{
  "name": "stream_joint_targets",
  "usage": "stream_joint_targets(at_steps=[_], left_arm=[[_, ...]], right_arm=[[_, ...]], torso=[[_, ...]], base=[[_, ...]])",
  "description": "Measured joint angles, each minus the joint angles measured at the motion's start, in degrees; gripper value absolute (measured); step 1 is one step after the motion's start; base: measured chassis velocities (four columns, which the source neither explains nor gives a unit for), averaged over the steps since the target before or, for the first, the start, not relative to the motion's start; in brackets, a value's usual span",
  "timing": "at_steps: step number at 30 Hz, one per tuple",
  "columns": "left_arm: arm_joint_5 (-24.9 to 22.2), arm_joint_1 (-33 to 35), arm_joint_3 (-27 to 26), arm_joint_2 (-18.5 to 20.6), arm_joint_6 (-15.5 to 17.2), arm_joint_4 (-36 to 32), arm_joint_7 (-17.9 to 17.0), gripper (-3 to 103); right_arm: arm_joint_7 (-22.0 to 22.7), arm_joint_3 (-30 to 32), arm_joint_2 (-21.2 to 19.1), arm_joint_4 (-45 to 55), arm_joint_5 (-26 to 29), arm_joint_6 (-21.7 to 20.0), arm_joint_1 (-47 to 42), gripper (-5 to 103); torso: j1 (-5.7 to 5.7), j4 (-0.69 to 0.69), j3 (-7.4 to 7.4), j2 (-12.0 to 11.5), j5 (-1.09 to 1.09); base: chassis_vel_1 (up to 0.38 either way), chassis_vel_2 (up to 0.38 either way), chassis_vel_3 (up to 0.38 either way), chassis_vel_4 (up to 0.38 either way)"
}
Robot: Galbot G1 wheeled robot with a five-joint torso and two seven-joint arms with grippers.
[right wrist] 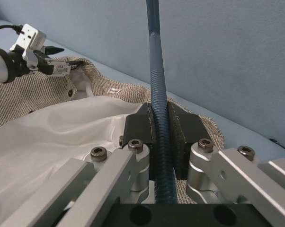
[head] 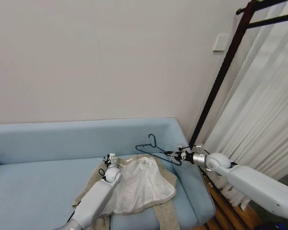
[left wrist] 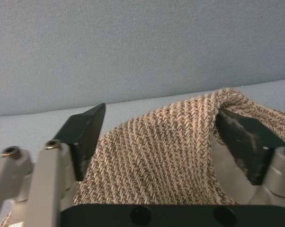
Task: Pick up the clothes from the sofa and hang them on the clothes hanger.
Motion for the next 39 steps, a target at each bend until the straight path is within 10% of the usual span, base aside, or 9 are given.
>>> stream_joint_targets(at_steps=[20, 31, 39], left_arm=[[-0.08, 4.72, -0.53, 0.94, 0.19, -3.46, -0.5, 3], [-7.96, 0.52, 1.99, 8.9, 3.89, -13.04, 0.99, 1], [-13.36, -1.21, 3.65, 12.81, 6.5, -18.73, 0.16, 1]], right_arm=[[-0.85, 2.99, -2.37, 1.01, -0.12, 0.31, -1.01, 8], [-14.07, -0.31, -6.83, 1.07, 3.88, -1.86, 1.31, 8], [-12.49, 0.61, -0.36, 0.11, 2.42, -2.08, -5.17, 8]], torso=[[0.0, 0.0, 0.0, 0.0, -0.01], [0.0, -0.02, 0.0, 0.0, -0.02], [0.0, 0.0, 0.0, -0.01, 0.0]], base=[[0.0, 0.0, 0.0, 0.0], [0.0, 0.0, 0.0, 0.0], [0.0, 0.0, 0.0, 0.0]])
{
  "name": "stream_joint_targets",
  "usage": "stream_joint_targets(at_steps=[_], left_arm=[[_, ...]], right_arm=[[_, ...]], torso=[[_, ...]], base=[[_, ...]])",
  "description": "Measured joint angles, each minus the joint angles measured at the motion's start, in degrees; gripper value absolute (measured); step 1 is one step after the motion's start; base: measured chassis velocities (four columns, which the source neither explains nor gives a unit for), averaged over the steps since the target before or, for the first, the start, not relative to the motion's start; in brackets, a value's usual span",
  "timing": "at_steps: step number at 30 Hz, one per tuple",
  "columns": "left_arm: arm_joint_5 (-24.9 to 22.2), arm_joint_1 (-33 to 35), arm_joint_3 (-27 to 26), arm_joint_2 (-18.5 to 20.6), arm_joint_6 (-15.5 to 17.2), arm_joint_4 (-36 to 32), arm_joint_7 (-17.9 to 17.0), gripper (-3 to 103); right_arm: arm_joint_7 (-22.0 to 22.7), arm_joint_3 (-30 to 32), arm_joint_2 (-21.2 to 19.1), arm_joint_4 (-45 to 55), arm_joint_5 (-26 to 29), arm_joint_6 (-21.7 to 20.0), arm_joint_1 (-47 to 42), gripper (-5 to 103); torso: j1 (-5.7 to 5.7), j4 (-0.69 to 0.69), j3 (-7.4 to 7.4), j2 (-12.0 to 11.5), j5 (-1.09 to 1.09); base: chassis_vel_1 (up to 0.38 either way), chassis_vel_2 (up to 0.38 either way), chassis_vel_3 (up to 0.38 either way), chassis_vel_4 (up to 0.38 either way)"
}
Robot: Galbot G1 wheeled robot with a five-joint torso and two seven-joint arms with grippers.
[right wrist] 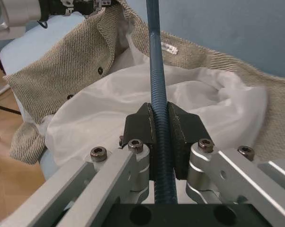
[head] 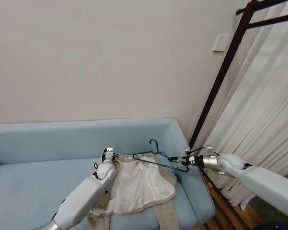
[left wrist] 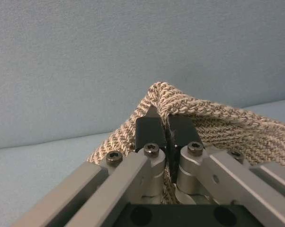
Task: Pick up the clothes from the sofa and hang them on the clothes hanger.
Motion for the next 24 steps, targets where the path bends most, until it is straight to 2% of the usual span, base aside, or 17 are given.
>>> stream_joint_targets(at_steps=[1, 6, 13, 20, 24], left_arm=[[0.0, 0.0, 0.0, 0.0, 0.0, 0.0, 0.0, 1], [-0.81, 0.03, 0.69, 0.84, 0.42, -1.3, -0.94, 1], [-0.98, -0.37, 1.11, 1.5, 0.45, -1.42, -0.99, 1], [-1.03, -0.54, 1.59, 1.97, 0.44, -1.52, -0.97, 1], [-1.25, -0.31, 2.1, 2.53, 0.39, -2.28, -0.95, 1]], right_arm=[[0.0, 0.0, 0.0, 0.0, 0.0, 0.0, 0.0, 8], [3.54, 1.72, 7.02, -0.69, -2.49, 0.27, -3.54, 8], [3.8, 1.9, 9.67, 0.77, -2.14, 0.25, -4.81, 8], [1.59, 1.91, 9.88, 2.71, 0.75, -0.41, -4.55, 8], [1.98, 1.26, 12.12, 1.89, 2.93, -1.12, -4.05, 8]], torso=[[0.0, 0.0, 0.0, 0.0, 0.0], [0.0, 0.01, 0.0, 0.0, -0.02], [0.0, 0.0, 0.0, 0.0, -0.01], [0.0, -0.01, 0.0, 0.0, -0.02], [0.0, 0.0, 0.0, 0.0, -0.01]], base=[[0.0, 0.0, 0.0, 0.0], [0.0, 0.0, 0.0, 0.0], [0.0, 0.0, 0.0, 0.0], [0.0, 0.0, 0.0, 0.0], [0.0, 0.0, 0.0, 0.0]])
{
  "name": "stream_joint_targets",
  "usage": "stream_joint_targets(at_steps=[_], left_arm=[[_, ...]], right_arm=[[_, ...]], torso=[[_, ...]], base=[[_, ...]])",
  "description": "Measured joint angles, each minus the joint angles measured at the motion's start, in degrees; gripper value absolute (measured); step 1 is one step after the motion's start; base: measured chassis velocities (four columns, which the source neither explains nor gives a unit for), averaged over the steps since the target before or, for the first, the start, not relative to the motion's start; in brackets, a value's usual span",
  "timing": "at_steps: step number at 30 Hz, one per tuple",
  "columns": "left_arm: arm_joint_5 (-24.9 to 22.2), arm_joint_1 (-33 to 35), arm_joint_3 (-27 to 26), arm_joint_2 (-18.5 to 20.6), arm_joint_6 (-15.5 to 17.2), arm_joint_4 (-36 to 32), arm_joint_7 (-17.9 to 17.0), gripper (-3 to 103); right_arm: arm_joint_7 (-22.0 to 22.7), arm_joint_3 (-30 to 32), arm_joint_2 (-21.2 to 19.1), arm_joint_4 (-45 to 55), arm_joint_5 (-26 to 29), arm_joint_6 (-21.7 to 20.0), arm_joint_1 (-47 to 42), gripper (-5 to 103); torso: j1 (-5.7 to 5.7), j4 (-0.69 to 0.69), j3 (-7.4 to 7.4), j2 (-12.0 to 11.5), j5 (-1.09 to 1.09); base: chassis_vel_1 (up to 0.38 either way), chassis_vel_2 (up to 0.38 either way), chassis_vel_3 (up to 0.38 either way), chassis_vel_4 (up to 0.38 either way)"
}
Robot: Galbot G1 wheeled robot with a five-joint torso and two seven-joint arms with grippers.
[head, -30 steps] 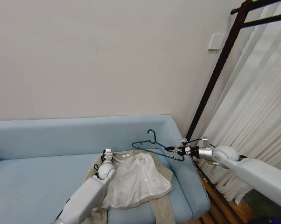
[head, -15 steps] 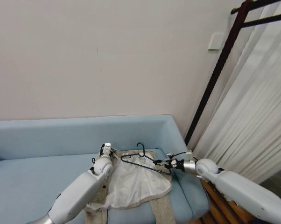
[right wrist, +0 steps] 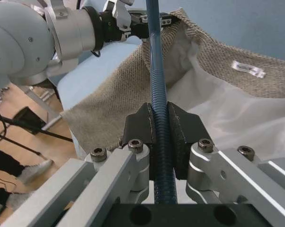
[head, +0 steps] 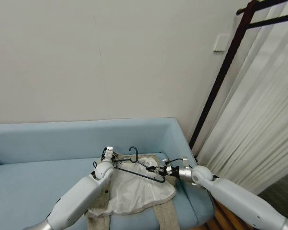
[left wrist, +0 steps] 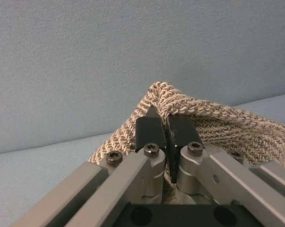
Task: Pick up the clothes from the sofa and hang them on the clothes hanger.
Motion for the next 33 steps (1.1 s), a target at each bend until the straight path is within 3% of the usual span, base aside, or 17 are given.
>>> stream_joint_targets(at_steps=[11, 22, 25, 33], left_arm=[[-3.07, -0.98, 1.61, 1.74, 0.65, -4.19, -1.44, 1], [-3.66, -0.05, 1.01, 3.64, 0.97, -6.63, -1.81, 1], [-3.71, 0.1, 1.39, 3.8, 1.01, -6.88, -1.84, 1], [-4.36, -1.41, 3.07, 3.79, 1.09, -7.13, -1.99, 1]], right_arm=[[1.33, -1.02, 5.78, -5.61, -1.43, -0.03, 0.03, 8], [0.74, -0.32, 4.77, -9.38, 0.14, 0.72, 1.54, 8], [1.49, -0.39, 6.44, -8.25, 2.42, 0.67, 1.42, 8], [3.48, -1.46, 10.91, -6.34, 2.12, 0.2, 0.55, 8]], torso=[[0.0, 0.0, 0.0, 0.0, 0.01], [0.0, -0.01, 0.0, 0.0, 0.0], [0.0, 0.0, 0.0, 0.0, 0.0], [0.0, 0.0, 0.0, 0.0, 0.0]], base=[[0.0, 0.0, 0.0, 0.0], [0.0, 0.0, 0.0, 0.0], [0.0, 0.0, 0.0, 0.0], [0.0, 0.0, 0.0, 0.0]])
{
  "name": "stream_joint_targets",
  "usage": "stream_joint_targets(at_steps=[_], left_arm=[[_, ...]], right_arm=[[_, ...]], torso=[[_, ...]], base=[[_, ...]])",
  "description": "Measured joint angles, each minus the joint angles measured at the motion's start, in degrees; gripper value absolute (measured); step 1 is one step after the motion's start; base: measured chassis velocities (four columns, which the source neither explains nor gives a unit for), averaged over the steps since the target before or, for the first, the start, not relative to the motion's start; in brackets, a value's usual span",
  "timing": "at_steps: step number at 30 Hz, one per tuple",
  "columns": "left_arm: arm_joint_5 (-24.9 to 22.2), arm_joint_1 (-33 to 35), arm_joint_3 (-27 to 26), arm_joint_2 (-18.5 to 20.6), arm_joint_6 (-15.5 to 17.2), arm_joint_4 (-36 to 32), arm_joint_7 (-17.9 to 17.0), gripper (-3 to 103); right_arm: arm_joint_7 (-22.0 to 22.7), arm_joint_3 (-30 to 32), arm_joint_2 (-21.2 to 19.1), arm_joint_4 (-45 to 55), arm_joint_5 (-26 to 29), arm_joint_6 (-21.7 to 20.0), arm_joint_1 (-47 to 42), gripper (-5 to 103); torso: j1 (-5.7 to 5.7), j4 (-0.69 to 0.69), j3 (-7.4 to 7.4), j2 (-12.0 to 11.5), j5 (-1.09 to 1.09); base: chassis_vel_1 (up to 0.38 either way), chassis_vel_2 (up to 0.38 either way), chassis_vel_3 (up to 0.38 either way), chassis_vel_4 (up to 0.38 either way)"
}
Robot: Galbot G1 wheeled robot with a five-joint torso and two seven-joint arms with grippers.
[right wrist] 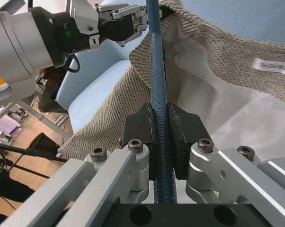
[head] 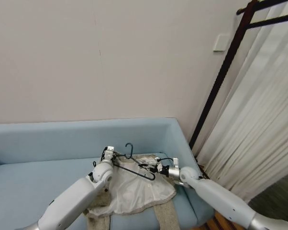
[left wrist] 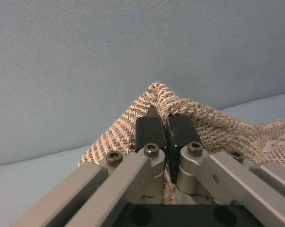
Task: Pick up the clothes from the sofa and hang them on the clothes hanger.
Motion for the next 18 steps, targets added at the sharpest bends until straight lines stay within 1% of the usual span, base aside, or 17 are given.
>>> stream_joint_targets(at_steps=[4, 7, 9, 10, 11, 13, 14, 15, 17, 18], left_arm=[[-0.29, -0.73, 1.06, -0.03, 0.02, -0.33, -0.07, 1], [-0.43, -1.15, 1.92, -0.34, 0.06, -0.73, -0.25, 1], [-0.7, -1.45, 2.75, -1.07, 0.2, -1.19, -0.98, 1], [-0.7, -1.45, 2.75, -1.07, 0.2, -1.19, -0.98, 1], [-0.82, -1.54, 2.99, -1.25, 0.29, -1.36, -1.21, 1], [-1.04, -1.67, 3.36, -1.55, 0.48, -1.7, -1.64, 1], [-1.14, -1.74, 3.65, -1.77, 0.61, -1.79, -1.95, 1], [-1.14, -1.74, 3.65, -1.77, 0.61, -1.79, -1.95, 1], [-1.16, -1.68, 3.76, -1.91, 0.65, -1.65, -2.21, 1], [-1.16, -1.62, 3.75, -1.91, 0.65, -1.59, -2.24, 1]], right_arm=[[0.86, -0.22, 1.27, -0.12, 0.0, -0.24, 0.02, 8], [2.33, -0.32, 2.0, -0.91, 0.05, -0.24, 0.45, 8], [4.59, -0.3, 2.97, -2.42, 0.57, -0.22, 1.02, 8], [4.59, -0.3, 2.97, -2.42, 0.57, -0.22, 1.02, 8], [5.51, -0.29, 3.29, -2.8, 0.95, -0.19, 1.18, 8], [7.64, -0.29, 4.01, -3.27, 2.14, -0.05, 1.38, 8], [9.62, -0.29, 4.73, -3.6, 2.7, 0.1, 1.43, 8], [9.62, -0.29, 4.73, -3.6, 2.7, 0.1, 1.43, 8], [11.59, -0.27, 5.62, -4.45, 1.75, 0.17, 1.46, 8], [11.81, -0.27, 5.73, -4.6, 1.43, 0.17, 1.47, 8]], torso=[[0.0, 0.0, 0.0, 0.0, 0.0], [0.0, 0.0, 0.0, 0.0, 0.0], [0.0, 0.0, 0.0, 0.0, 0.0], [0.0, 0.0, 0.0, 0.0, 0.0], [0.0, -0.01, 0.0, 0.0, 0.0], [0.0, -0.01, 0.0, 0.0, 0.0], [0.0, -0.01, 0.0, 0.0, 0.0], [0.0, -0.01, 0.0, 0.0, 0.0], [0.0, -0.01, 0.0, 0.0, 0.01], [0.0, 0.0, 0.0, 0.0, 0.01]], base=[[0.0, 0.0, 0.0, 0.0], [0.0, 0.0, 0.0, 0.0], [0.0, 0.0, 0.0, 0.0], [0.0, 0.0, 0.0, 0.0], [0.0, 0.0, 0.0, 0.0], [0.0, 0.0, 0.0, 0.0], [0.0, 0.0, 0.0, 0.0], [0.0, 0.0, 0.0, 0.0], [0.0, 0.0, 0.0, 0.0], [0.0, 0.0, 0.0, 0.0]])
